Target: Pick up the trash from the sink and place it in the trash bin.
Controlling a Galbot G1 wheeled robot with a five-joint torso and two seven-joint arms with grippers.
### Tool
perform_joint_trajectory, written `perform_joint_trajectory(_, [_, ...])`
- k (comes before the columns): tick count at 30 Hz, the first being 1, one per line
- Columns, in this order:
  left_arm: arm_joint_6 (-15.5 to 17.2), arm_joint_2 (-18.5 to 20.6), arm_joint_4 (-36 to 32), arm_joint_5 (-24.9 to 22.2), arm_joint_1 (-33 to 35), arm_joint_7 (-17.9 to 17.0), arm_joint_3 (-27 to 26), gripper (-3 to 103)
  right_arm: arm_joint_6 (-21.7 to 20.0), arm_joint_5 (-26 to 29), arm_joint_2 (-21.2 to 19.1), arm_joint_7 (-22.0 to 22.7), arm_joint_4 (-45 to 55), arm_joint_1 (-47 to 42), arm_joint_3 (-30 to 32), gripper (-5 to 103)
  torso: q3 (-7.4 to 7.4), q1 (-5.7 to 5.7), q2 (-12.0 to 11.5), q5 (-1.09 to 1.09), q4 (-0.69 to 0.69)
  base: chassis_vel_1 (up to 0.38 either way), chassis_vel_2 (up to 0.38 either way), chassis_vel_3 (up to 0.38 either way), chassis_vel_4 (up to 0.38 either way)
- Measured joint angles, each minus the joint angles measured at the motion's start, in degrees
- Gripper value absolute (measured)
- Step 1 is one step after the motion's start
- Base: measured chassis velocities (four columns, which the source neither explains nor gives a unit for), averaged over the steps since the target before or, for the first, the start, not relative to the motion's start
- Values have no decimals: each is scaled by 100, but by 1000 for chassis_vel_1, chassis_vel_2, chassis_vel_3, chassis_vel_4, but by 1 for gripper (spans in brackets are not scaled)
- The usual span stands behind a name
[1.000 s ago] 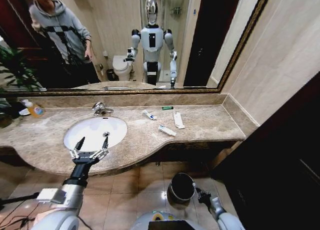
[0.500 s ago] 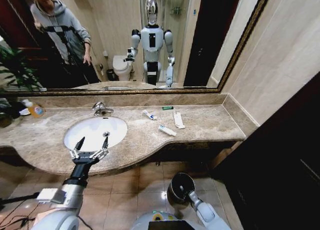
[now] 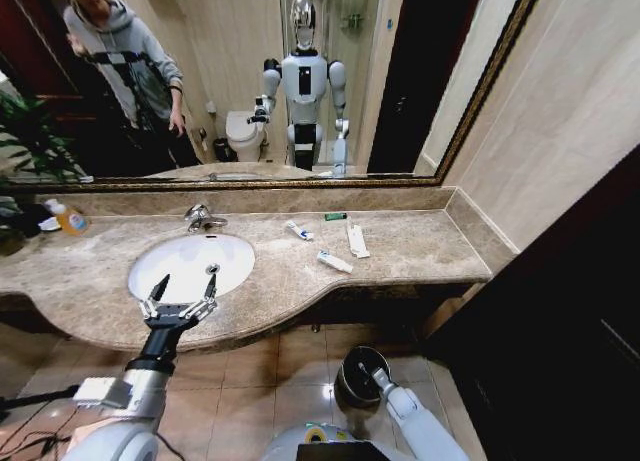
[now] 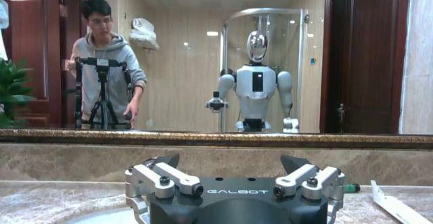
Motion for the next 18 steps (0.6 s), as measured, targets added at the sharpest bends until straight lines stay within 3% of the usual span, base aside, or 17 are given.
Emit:
perform_joint_trajectory(4, [0, 0, 0, 0, 0, 0, 0, 100, -20, 17, 42, 1, 35, -38, 84, 47, 0, 0, 0, 0, 0, 0, 0, 0, 0])
perform_joint_trajectory(6, [0, 0, 0, 0, 0, 0, 0, 100, -33, 30, 46, 1, 69, -66, 106, 47, 0, 0, 0, 1, 0, 0, 0, 0, 0])
perform_joint_trajectory(10, [0, 0, 0, 0, -1, 0, 0, 100, -110, 151, 53, 26, 392, -301, 280, 68, 0, 0, 0, 0, 0, 0, 0, 0, 0])
perform_joint_trajectory(16, [0, 0, 0, 0, 0, 0, 0, 100, -237, 240, 33, 102, 893, -640, 393, 85, 0, -1, 0, 0, 0, 0, 0, 0, 0])
perform_joint_trajectory(18, [0, 0, 0, 0, 0, 0, 0, 100, -279, 265, 32, 135, 1093, -772, 435, 95, 0, -1, 0, 0, 0, 0, 0, 0, 0])
